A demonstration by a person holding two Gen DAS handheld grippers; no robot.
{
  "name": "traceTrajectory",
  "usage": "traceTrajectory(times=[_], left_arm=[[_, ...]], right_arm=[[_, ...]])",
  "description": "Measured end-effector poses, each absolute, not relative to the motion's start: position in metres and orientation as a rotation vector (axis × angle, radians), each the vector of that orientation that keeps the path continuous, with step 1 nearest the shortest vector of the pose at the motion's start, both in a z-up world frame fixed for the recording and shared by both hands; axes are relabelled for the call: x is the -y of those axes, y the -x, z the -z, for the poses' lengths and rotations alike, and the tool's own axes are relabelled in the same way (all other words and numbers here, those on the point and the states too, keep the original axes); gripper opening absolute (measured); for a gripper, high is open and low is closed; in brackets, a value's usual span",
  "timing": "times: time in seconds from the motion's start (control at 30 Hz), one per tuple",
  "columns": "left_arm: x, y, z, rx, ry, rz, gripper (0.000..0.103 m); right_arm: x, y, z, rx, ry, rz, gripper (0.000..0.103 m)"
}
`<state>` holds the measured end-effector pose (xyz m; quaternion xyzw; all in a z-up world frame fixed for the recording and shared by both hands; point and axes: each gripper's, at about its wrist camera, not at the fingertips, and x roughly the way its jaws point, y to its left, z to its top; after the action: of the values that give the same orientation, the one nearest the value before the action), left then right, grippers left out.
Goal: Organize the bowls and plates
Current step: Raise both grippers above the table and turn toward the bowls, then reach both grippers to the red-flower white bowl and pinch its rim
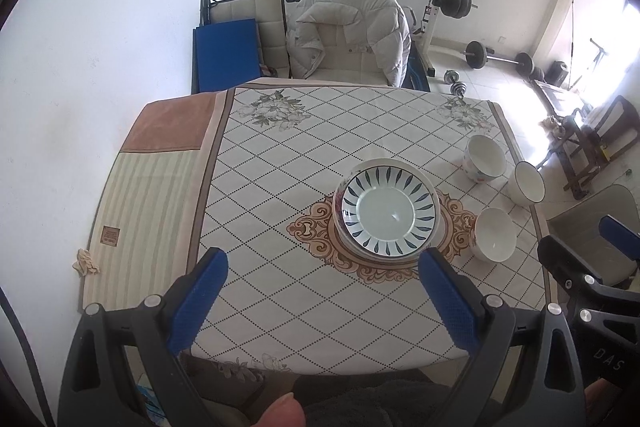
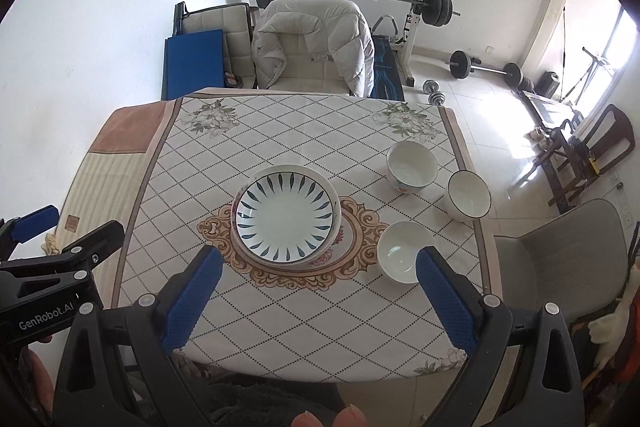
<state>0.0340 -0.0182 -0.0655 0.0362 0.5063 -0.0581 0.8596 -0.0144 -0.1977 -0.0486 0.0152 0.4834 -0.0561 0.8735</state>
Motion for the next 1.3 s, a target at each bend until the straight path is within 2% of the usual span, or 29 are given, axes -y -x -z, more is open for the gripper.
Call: traceTrajectory(times=[0.3, 0.5, 0.67, 0.8, 0.83, 0.87, 0.9, 0.97, 1.1, 1.2, 1.3], left_arm=[[0.03, -0.037, 0.061, -1.051, -0.074, 0.103, 0.098], [0.061, -0.052, 0.069, -1.063, -0.072, 0.116, 0.098], [0.113, -0.075, 0.104, -1.175, -0.029, 0.184, 0.098], [0.172, -0.096, 0.16, -1.334, -0.002, 0.264, 0.096], [0.188, -0.101, 0.177, -1.375, -0.001, 0.28, 0.093], [0.203, -0.105, 0.193, -1.409, -0.004, 0.29, 0.082], [0.218, -0.109, 0.209, -1.449, 0.0, 0.312, 0.078], [0.246, -0.116, 0.24, -1.534, 0.002, 0.337, 0.055], [0.295, -0.124, 0.288, -1.622, -0.062, 0.378, 0.049], [0.317, -0.127, 0.319, -1.682, -0.129, 0.375, 0.044], [0.325, -0.128, 0.343, -1.731, -0.144, 0.357, 0.037]], right_arm=[[0.205, 0.011, 0.042, -0.999, -0.043, 0.089, 0.099], [0.249, -0.002, 0.048, -0.994, -0.157, 0.038, 0.1], [0.33, -0.02, 0.075, -1.046, -0.271, 0.033, 0.1], [0.405, -0.034, 0.122, -1.143, -0.301, 0.072, 0.1], [0.423, -0.04, 0.139, -1.183, -0.317, 0.073, 0.1], [0.439, -0.045, 0.158, -1.227, -0.335, 0.077, 0.1], [0.453, -0.05, 0.177, -1.269, -0.36, 0.063, 0.099], [0.475, -0.06, 0.219, -1.349, -0.416, 0.032, 0.099], [0.494, -0.078, 0.289, -1.464, -0.472, -0.034, 0.097], [0.496, -0.088, 0.329, -1.536, -0.488, -0.073, 0.087], [0.496, -0.092, 0.355, -1.586, -0.516, -0.103, 0.084]])
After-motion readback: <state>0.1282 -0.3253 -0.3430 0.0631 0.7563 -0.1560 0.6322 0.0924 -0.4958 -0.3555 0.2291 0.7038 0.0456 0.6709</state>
